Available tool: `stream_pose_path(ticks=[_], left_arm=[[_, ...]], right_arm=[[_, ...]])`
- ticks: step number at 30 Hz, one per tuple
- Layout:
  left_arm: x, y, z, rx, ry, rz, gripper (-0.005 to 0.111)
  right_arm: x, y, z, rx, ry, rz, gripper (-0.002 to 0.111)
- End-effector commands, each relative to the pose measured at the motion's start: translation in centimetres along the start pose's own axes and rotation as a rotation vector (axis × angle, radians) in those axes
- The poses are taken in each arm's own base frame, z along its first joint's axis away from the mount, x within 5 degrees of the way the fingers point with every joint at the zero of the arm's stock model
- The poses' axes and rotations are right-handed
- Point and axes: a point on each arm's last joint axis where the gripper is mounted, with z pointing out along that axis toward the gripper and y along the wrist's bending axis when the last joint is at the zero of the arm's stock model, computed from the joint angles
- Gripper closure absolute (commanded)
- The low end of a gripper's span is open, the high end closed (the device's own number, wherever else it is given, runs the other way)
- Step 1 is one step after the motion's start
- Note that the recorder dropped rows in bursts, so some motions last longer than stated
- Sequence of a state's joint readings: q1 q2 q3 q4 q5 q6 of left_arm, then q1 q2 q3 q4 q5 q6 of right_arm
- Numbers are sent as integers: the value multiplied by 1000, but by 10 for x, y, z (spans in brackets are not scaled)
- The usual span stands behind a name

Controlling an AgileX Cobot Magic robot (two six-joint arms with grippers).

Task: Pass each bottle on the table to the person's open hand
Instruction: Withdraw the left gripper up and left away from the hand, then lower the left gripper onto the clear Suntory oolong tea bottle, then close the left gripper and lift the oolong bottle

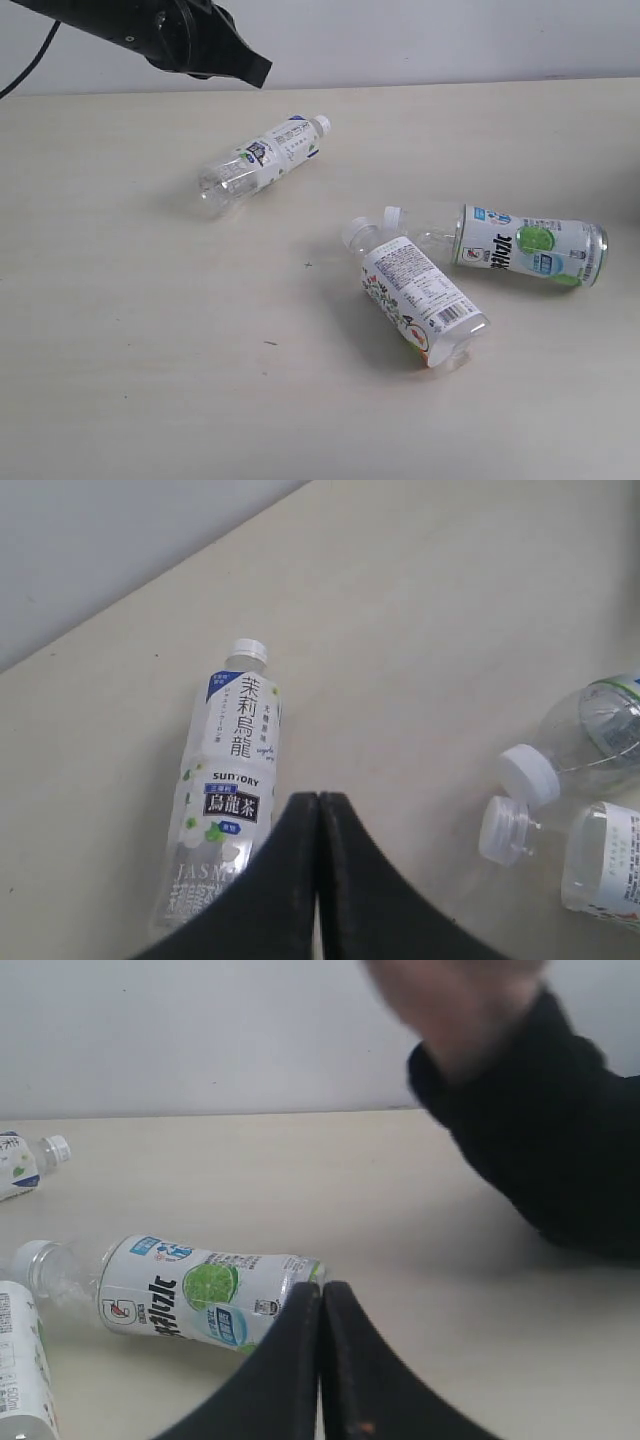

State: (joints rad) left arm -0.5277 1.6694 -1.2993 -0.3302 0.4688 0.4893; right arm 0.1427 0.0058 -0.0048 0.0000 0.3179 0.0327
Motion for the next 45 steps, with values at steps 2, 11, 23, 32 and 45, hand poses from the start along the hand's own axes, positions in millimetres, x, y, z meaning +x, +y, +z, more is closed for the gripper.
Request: stream_pose_path(ticks=[2, 11, 23, 32, 45], left_arm=[[6, 2, 7, 1, 35, 8, 106], [-10, 19, 31, 25, 120, 13, 107], [-28, 54, 82, 72, 493, 49, 107], [-10, 63, 118, 26, 520, 69, 74], [8, 64, 147, 26, 548, 64, 26]], right_arm=[[1, 0, 0, 4, -7, -2, 108], [1, 0, 0, 4, -7, -2, 108], [1, 0, 0, 4, -7, -3, 108], [1, 0, 0, 4, -7, -3, 108], [1, 0, 0, 4, -7, -1, 108]])
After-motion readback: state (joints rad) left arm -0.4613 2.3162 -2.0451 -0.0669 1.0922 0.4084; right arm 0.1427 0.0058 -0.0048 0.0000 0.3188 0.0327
